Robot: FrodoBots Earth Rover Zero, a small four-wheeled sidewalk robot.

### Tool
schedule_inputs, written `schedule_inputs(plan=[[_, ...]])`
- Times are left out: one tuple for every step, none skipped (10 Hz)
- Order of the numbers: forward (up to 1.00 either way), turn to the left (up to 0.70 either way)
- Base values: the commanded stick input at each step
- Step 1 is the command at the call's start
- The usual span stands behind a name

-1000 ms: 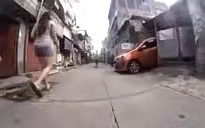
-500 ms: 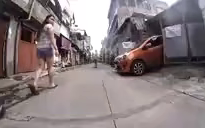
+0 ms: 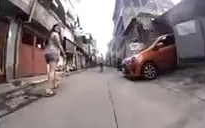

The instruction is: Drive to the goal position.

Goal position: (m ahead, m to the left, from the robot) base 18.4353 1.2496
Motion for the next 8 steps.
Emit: schedule_inputs(plan=[[1.00, 0.00], [1.00, 0.00], [1.00, 0.00], [1.00, 0.00], [1.00, 0.00], [1.00, 0.00], [1.00, 0.00], [1.00, 0.00]])
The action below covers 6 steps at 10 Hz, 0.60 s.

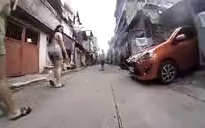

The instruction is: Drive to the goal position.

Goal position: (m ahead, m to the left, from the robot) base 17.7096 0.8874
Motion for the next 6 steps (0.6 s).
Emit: schedule_inputs(plan=[[1.00, 0.00], [1.00, 0.00], [1.00, 0.00], [1.00, 0.00], [1.00, 0.00], [1.00, 0.00]])
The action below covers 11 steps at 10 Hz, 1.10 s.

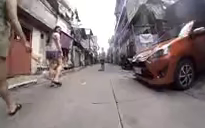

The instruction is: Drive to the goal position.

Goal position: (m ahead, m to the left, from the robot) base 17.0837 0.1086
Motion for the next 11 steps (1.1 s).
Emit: schedule_inputs(plan=[[1.00, 0.00], [1.00, 0.00], [1.00, 0.00], [1.00, 0.00], [1.00, 0.00], [1.00, 0.00], [1.00, 0.00], [1.00, 0.00], [1.00, 0.00], [1.00, 0.00], [1.00, 0.00]])
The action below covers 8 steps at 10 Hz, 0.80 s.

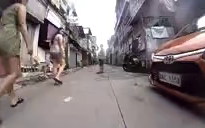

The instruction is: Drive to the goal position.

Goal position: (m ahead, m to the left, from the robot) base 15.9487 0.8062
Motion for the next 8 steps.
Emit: schedule_inputs(plan=[[1.00, 0.00], [1.00, 0.00], [1.00, 0.00], [1.00, 0.00], [1.00, 0.00], [1.00, 0.00], [1.00, 0.00], [1.00, 0.00]])
